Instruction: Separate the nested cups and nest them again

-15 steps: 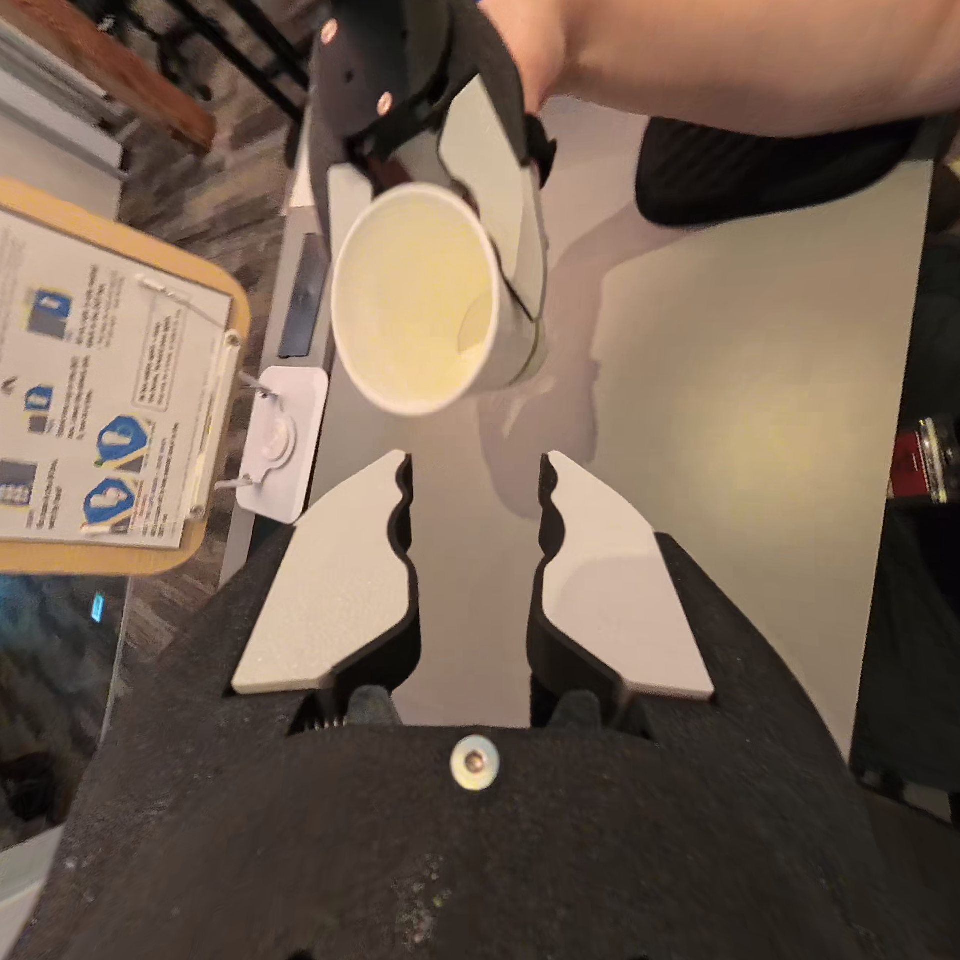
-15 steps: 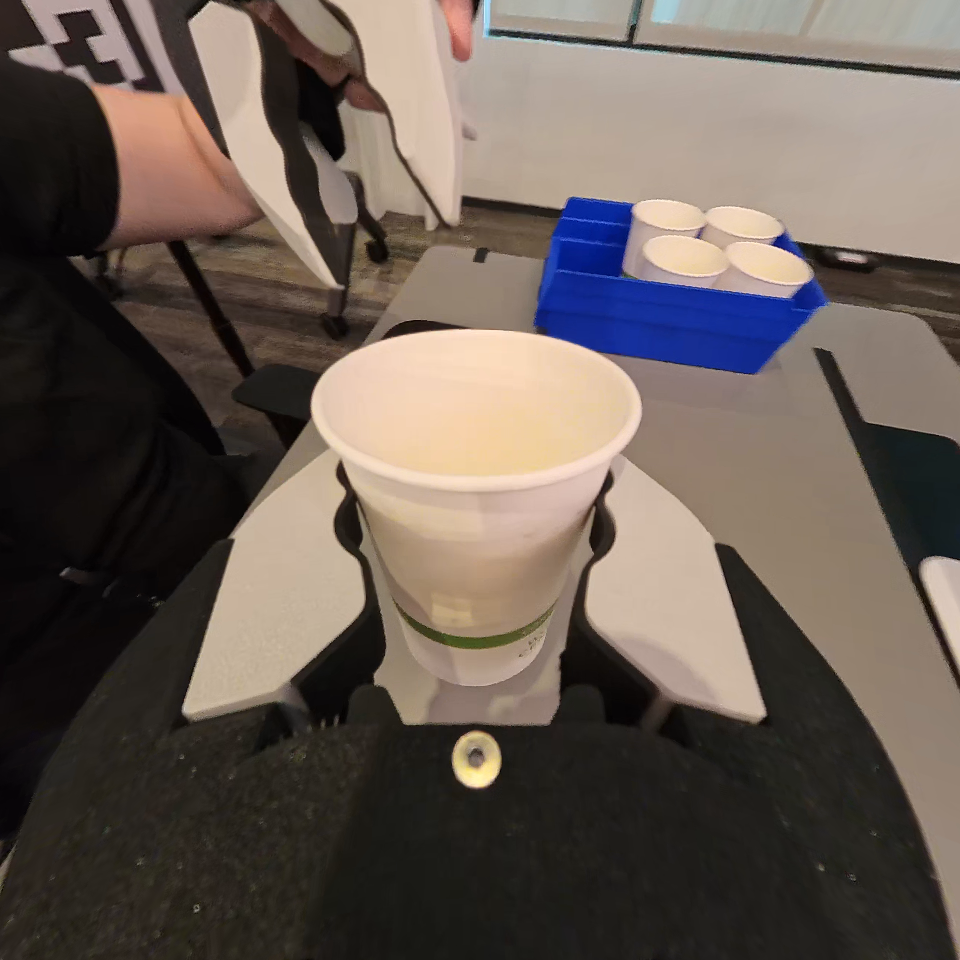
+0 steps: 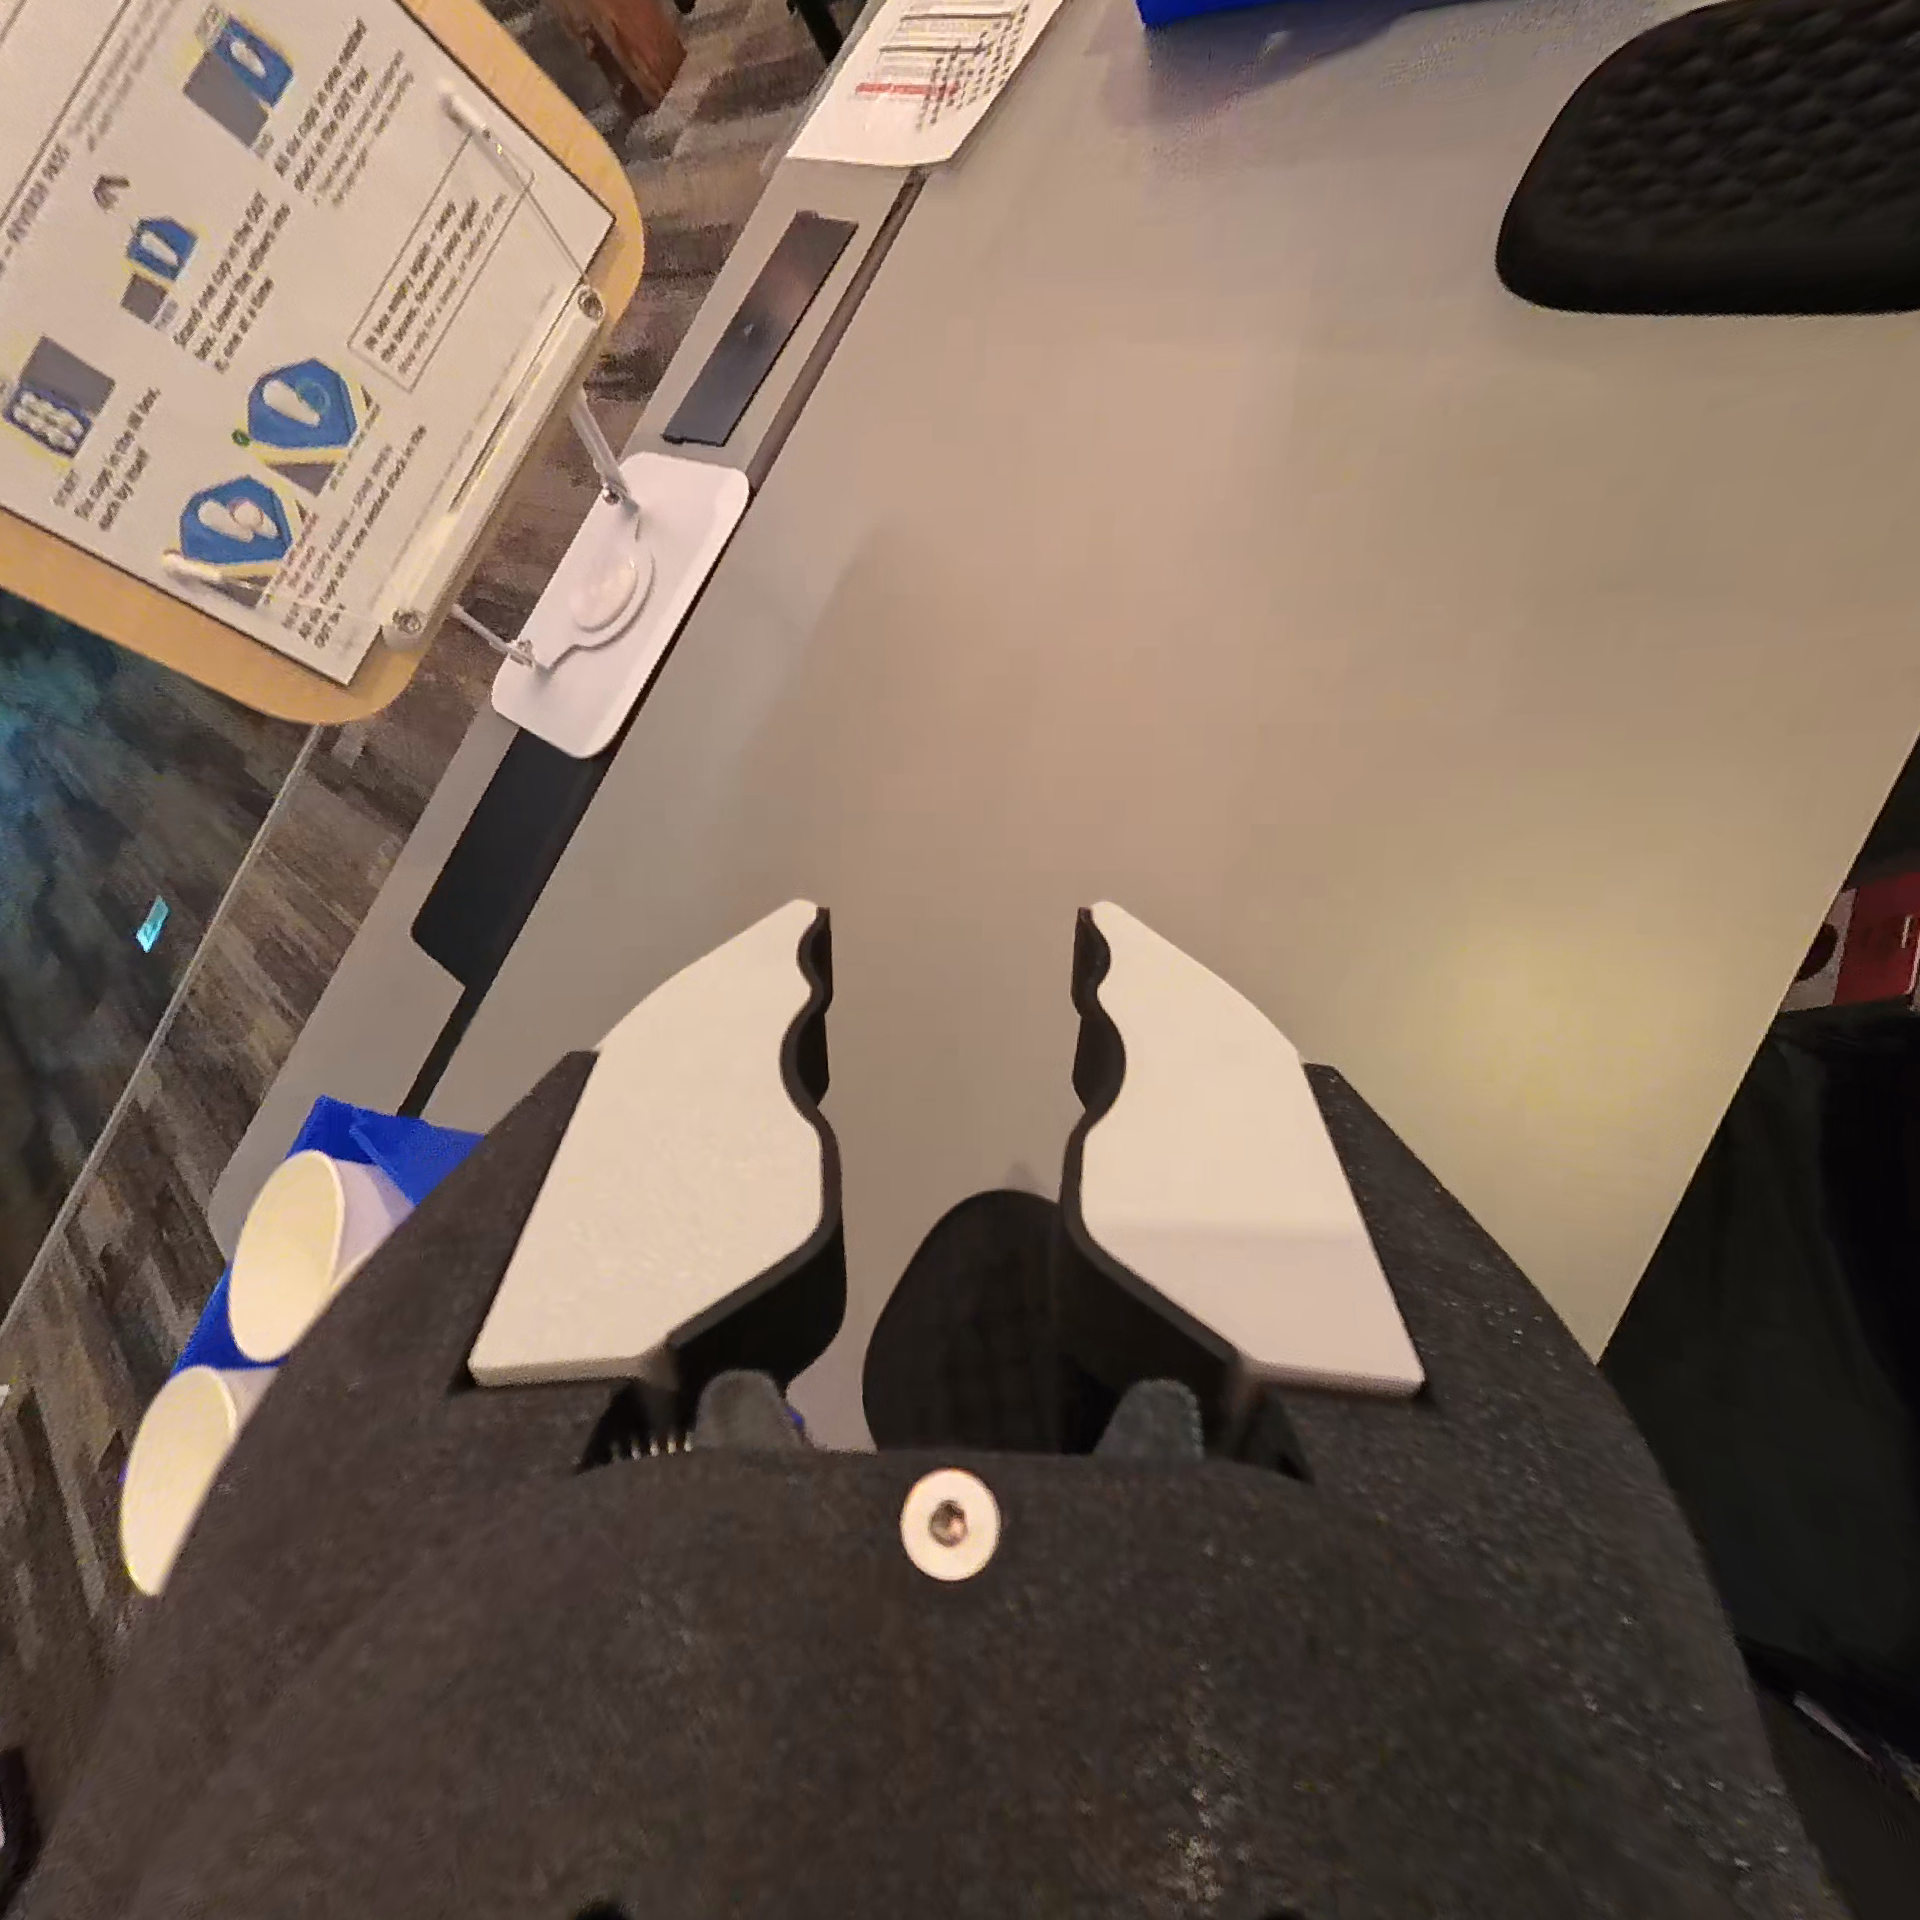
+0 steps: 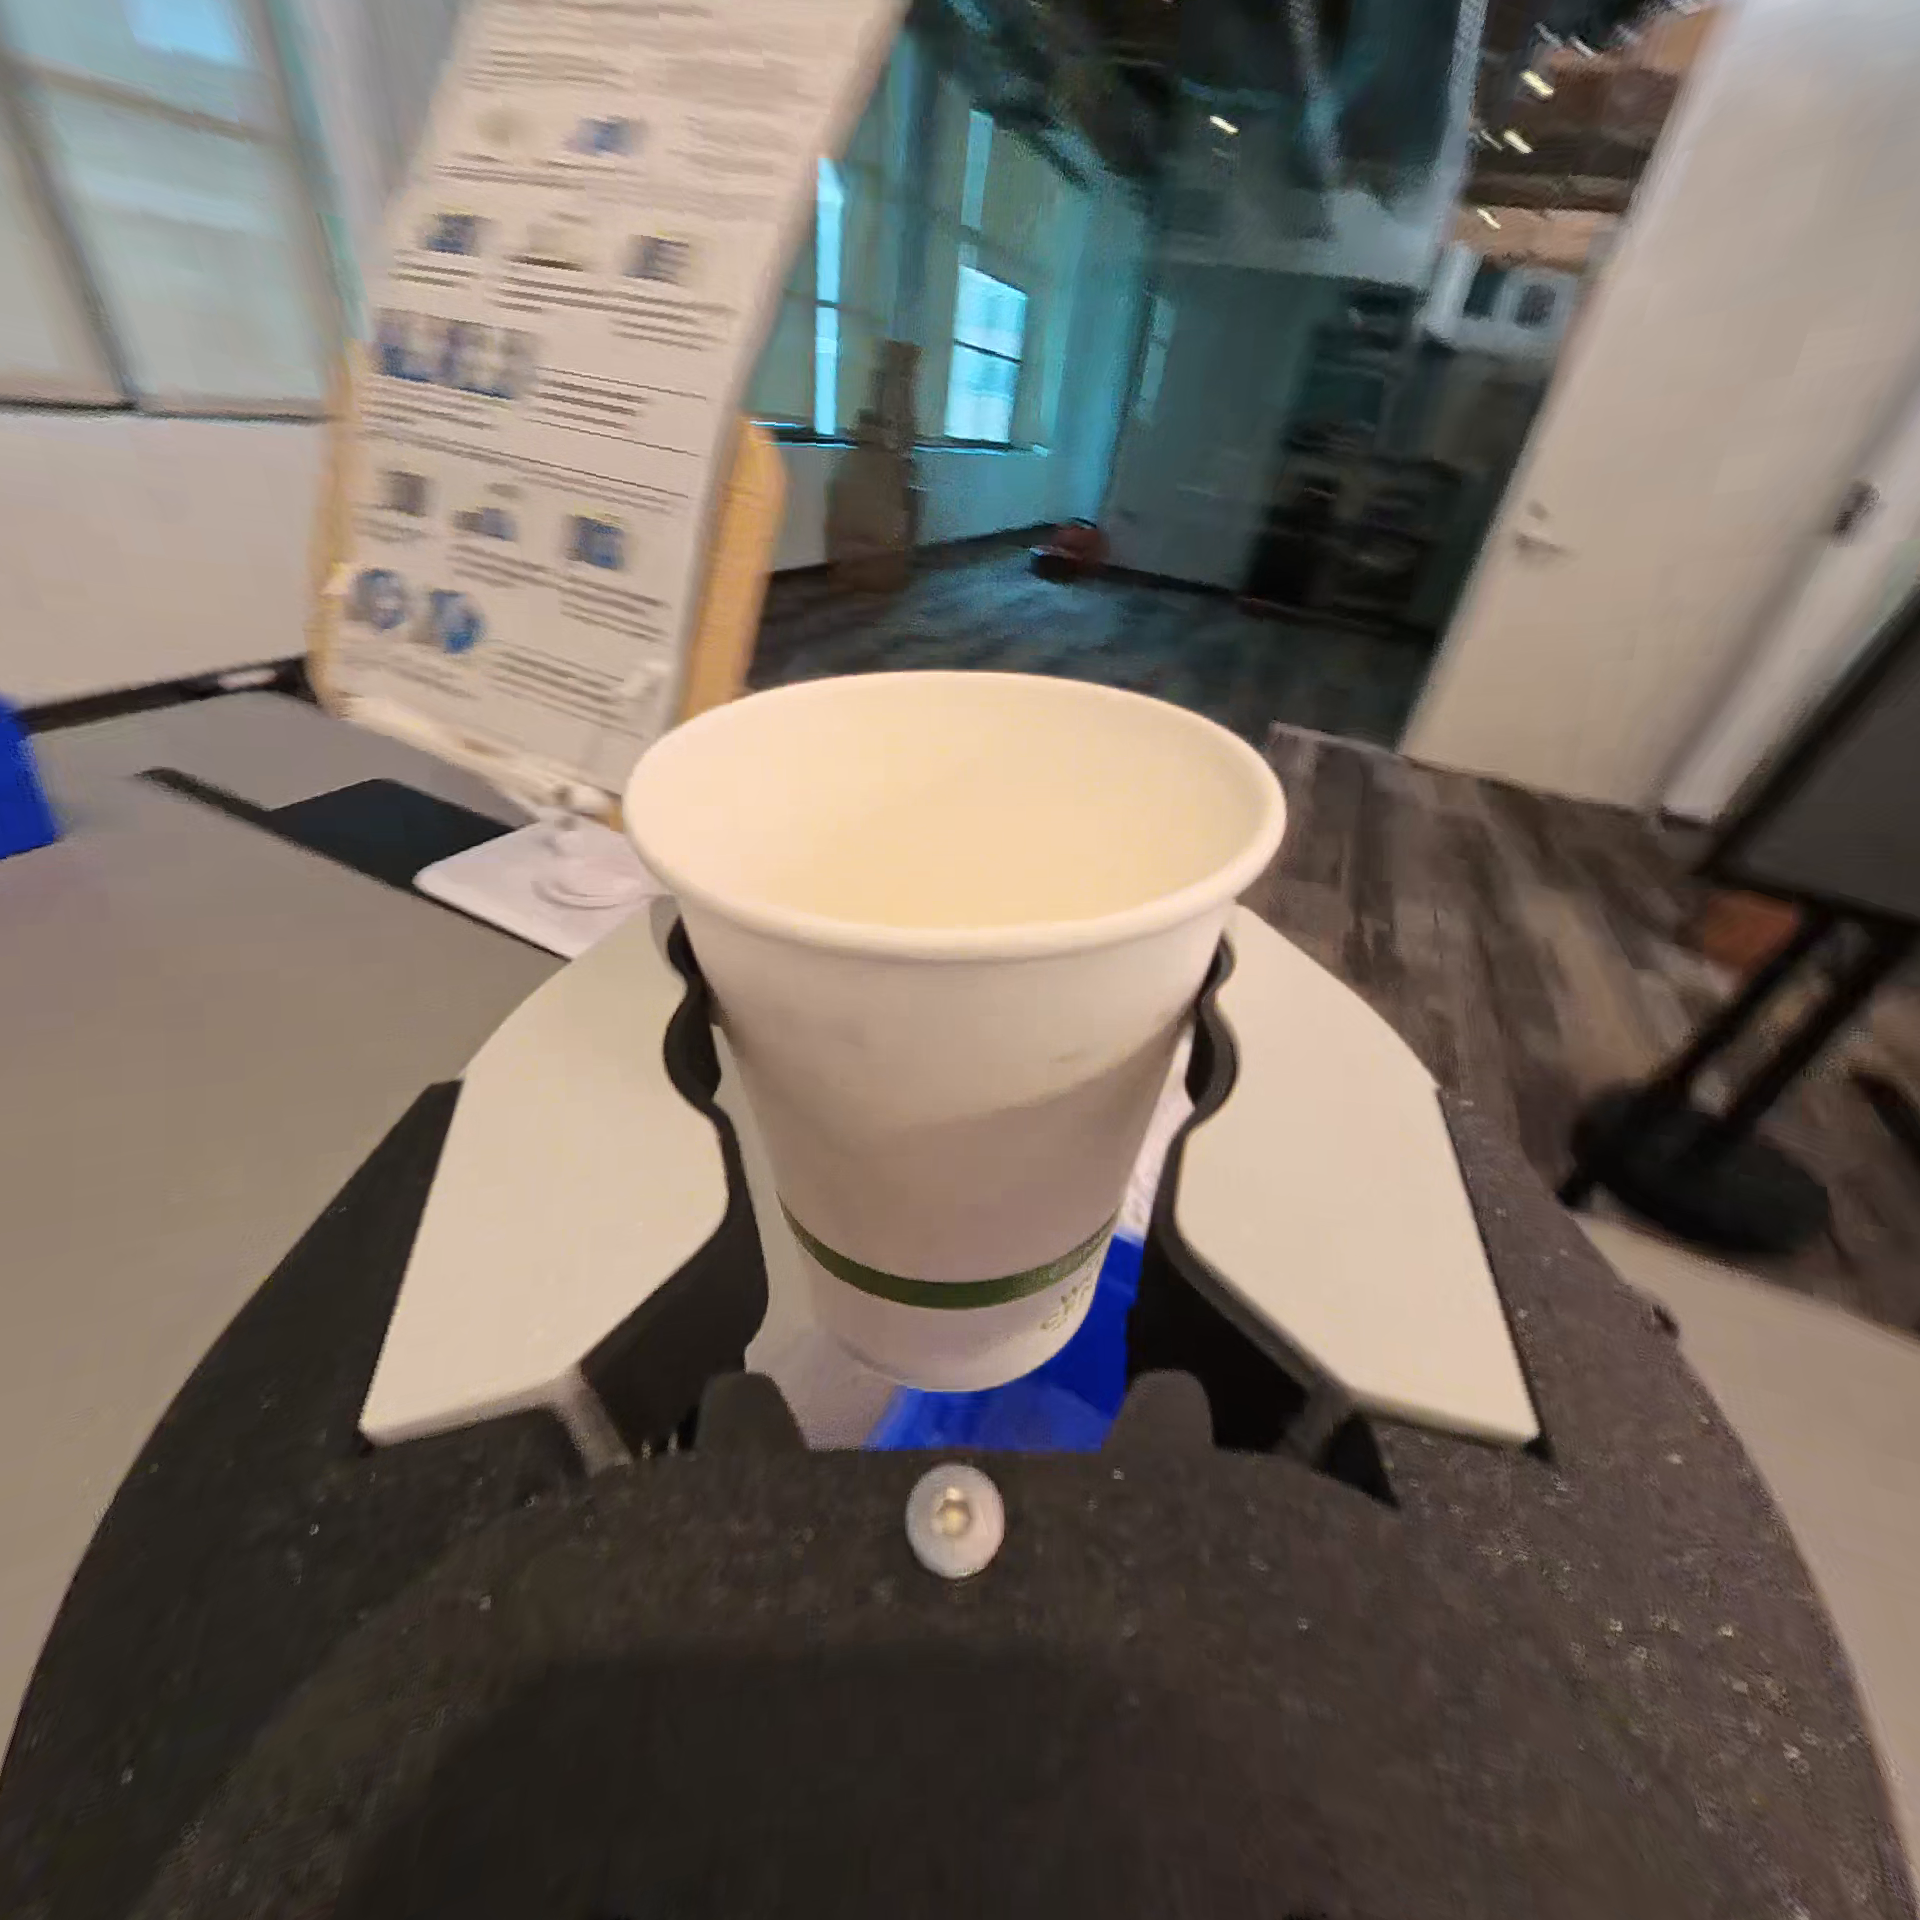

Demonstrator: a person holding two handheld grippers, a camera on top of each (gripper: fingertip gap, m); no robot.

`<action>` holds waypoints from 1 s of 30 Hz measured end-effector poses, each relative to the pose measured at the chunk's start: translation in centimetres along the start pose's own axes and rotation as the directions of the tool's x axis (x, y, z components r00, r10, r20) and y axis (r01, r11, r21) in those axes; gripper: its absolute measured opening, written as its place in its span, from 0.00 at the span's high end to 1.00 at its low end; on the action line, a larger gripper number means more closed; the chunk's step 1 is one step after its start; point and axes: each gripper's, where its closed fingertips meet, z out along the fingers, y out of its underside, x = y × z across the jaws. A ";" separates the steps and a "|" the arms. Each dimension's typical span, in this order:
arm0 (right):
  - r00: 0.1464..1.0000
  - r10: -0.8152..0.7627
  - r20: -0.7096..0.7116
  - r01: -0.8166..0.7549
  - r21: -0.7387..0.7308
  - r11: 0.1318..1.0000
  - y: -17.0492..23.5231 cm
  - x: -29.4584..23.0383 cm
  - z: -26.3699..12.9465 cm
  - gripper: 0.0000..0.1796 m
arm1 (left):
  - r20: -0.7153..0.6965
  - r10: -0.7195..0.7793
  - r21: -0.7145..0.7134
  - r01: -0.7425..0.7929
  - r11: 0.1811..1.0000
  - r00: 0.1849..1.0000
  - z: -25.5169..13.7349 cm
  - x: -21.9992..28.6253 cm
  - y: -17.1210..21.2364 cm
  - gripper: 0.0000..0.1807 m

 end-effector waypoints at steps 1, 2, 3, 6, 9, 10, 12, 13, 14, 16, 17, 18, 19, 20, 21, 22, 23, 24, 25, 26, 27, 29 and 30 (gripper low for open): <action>0.998 0.060 -0.032 -0.060 -0.009 0.998 1.5 2.1 -0.6 0.51 | 0.002 -0.003 -0.004 0.003 1.000 1.000 -0.1 0.0 0.3 0.76; 0.992 0.110 -0.061 -0.111 -0.012 0.994 2.8 3.8 -1.2 0.51 | 0.003 -0.004 -0.006 0.004 1.000 1.000 -0.2 0.0 0.5 0.76; 0.986 0.135 -0.101 -0.137 -0.008 0.991 3.9 5.2 -1.8 0.51 | 0.006 -0.004 -0.004 0.004 1.000 1.000 -0.3 -0.1 0.6 0.76; 0.973 0.158 -0.168 -0.158 0.013 0.987 5.9 7.4 -2.9 0.51 | 0.005 -0.007 0.007 0.007 1.000 1.000 -0.4 -0.1 0.3 0.76; 0.965 0.174 -0.196 -0.175 0.012 0.984 7.6 8.2 -2.8 0.51 | 0.002 0.004 0.013 -0.004 1.000 1.000 -0.5 0.1 -0.1 0.76; 0.963 0.173 -0.206 -0.177 0.002 0.984 8.2 8.4 -2.7 0.51 | 0.002 0.011 0.012 -0.011 1.000 1.000 -0.5 0.2 -0.3 0.76; 0.959 0.150 -0.241 -0.161 -0.029 0.986 9.6 8.8 -2.5 0.51 | 0.001 0.026 0.011 -0.026 1.000 1.000 -0.5 0.6 -0.5 0.76; 0.957 0.121 -0.263 -0.136 -0.039 0.990 10.1 9.0 -2.5 0.50 | -0.001 0.034 0.009 -0.034 0.999 0.999 -0.5 0.8 -0.5 0.76; 0.957 0.096 -0.275 -0.113 -0.045 0.993 10.5 9.1 -2.4 0.51 | -0.002 0.040 0.006 -0.040 0.999 0.999 -0.6 1.0 -0.6 0.76; 0.955 0.070 -0.290 -0.093 -0.068 0.993 11.3 9.1 -2.3 0.50 | -0.006 0.054 0.001 -0.054 0.999 0.999 -0.6 1.4 -0.7 0.76; 0.953 0.063 -0.295 -0.091 -0.083 0.992 11.8 9.1 -2.3 0.50 | -0.008 0.060 -0.002 -0.060 0.998 0.998 -0.6 1.5 -0.8 0.76; 0.953 0.060 -0.297 -0.093 -0.098 0.991 12.2 9.1 -2.2 0.50 | -0.009 0.065 -0.003 -0.065 0.998 0.998 -0.7 1.6 -0.9 0.76; 0.953 0.064 -0.295 -0.100 -0.109 0.989 12.6 9.0 -2.2 0.50 | -0.010 0.069 -0.002 -0.069 0.998 0.998 -0.7 1.7 -1.0 0.76; 0.953 0.073 -0.295 -0.111 -0.115 0.987 13.0 8.9 -2.2 0.50 | -0.011 0.072 0.001 -0.072 0.997 0.997 -0.7 1.8 -1.1 0.76; 0.951 0.082 -0.297 -0.123 -0.122 0.985 13.3 8.9 -2.2 0.50 | -0.013 0.074 0.003 -0.074 0.997 0.997 -0.7 1.9 -1.3 0.76; 0.950 0.089 -0.300 -0.132 -0.128 0.983 13.5 8.8 -2.2 0.50 | -0.013 0.077 0.005 -0.077 0.997 0.997 -0.7 2.0 -1.4 0.76; 0.949 0.094 -0.302 -0.139 -0.133 0.981 13.8 8.7 -2.3 0.49 | -0.014 0.079 0.007 -0.079 0.997 0.997 -0.7 2.0 -1.5 0.76; 0.948 0.097 -0.302 -0.146 -0.143 0.979 14.1 8.5 -2.3 0.49 | -0.016 0.080 0.009 -0.080 0.997 0.997 -0.6 2.1 -1.6 0.76; 0.949 0.094 -0.300 -0.146 -0.156 0.977 14.4 8.3 -2.3 0.49 | -0.018 0.082 0.009 -0.082 0.997 0.996 -0.6 2.1 -1.6 0.76; 0.950 0.083 -0.301 -0.141 -0.176 0.974 14.7 8.2 -2.3 0.49 | -0.020 0.085 0.007 -0.084 0.996 0.996 -0.5 2.1 -1.6 0.76; 0.949 0.064 -0.309 -0.131 -0.202 0.971 15.1 8.2 -2.4 0.49 | -0.022 0.086 0.005 -0.086 0.996 0.996 -0.4 2.2 -1.6 0.76; 0.947 0.027 -0.319 -0.111 -0.250 0.962 15.8 8.2 -2.6 0.49 | -0.027 0.085 0.002 -0.085 0.996 0.996 -0.3 2.2 -1.6 0.76; 0.948 0.017 -0.319 -0.108 -0.271 0.957 16.0 8.1 -2.7 0.48 | -0.027 0.086 0.002 -0.086 0.996 0.996 -0.3 2.2 -1.6 0.76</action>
